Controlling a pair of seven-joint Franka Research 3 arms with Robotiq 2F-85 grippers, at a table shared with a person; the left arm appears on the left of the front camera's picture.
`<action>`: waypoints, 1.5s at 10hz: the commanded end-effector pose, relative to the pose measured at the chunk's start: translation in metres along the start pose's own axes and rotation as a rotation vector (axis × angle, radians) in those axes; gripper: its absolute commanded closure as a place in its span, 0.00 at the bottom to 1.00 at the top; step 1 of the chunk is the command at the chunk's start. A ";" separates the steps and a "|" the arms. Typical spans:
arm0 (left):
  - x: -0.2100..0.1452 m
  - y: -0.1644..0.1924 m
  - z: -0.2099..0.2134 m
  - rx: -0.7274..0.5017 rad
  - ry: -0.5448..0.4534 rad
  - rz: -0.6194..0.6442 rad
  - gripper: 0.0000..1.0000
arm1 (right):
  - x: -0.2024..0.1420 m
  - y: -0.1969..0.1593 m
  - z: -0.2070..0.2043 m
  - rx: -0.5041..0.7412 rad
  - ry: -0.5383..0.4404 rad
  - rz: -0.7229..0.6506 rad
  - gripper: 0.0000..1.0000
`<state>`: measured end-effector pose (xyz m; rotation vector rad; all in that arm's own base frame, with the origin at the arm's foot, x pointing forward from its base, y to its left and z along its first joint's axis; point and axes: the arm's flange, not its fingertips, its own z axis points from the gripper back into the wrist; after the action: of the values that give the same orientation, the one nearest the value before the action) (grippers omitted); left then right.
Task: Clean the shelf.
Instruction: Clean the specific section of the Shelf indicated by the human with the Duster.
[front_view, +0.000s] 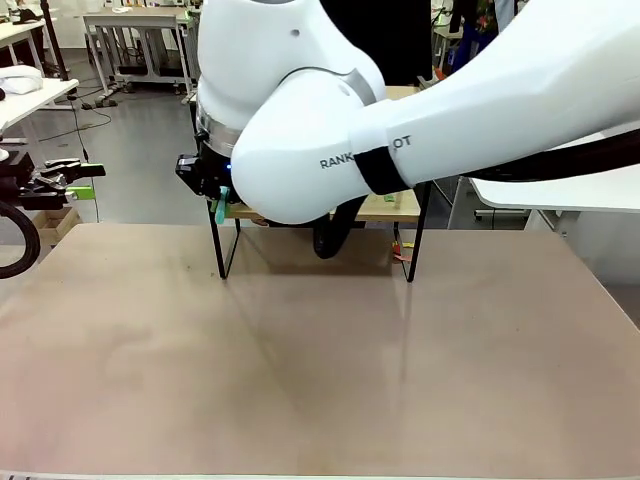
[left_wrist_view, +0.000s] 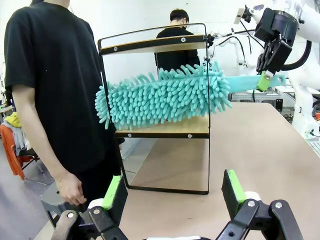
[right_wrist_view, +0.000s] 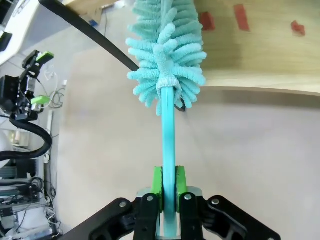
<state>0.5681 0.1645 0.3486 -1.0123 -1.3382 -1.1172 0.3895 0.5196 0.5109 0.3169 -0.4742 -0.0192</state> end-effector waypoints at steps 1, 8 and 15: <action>0.002 -0.002 0.000 -0.003 0.007 -0.006 0.00 | 0.009 0.018 -0.012 -0.024 -0.026 -0.059 0.87; 0.002 -0.002 0.000 -0.003 0.007 -0.006 0.00 | 0.008 0.006 -0.021 -0.038 0.009 -0.053 0.87; 0.002 -0.002 0.000 -0.003 0.007 -0.006 0.00 | 0.013 -0.007 -0.028 -0.077 0.051 -0.074 0.87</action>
<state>0.5681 0.1645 0.3485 -1.0123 -1.3382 -1.1171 0.4112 0.5278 0.4927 0.2718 -0.4342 -0.0954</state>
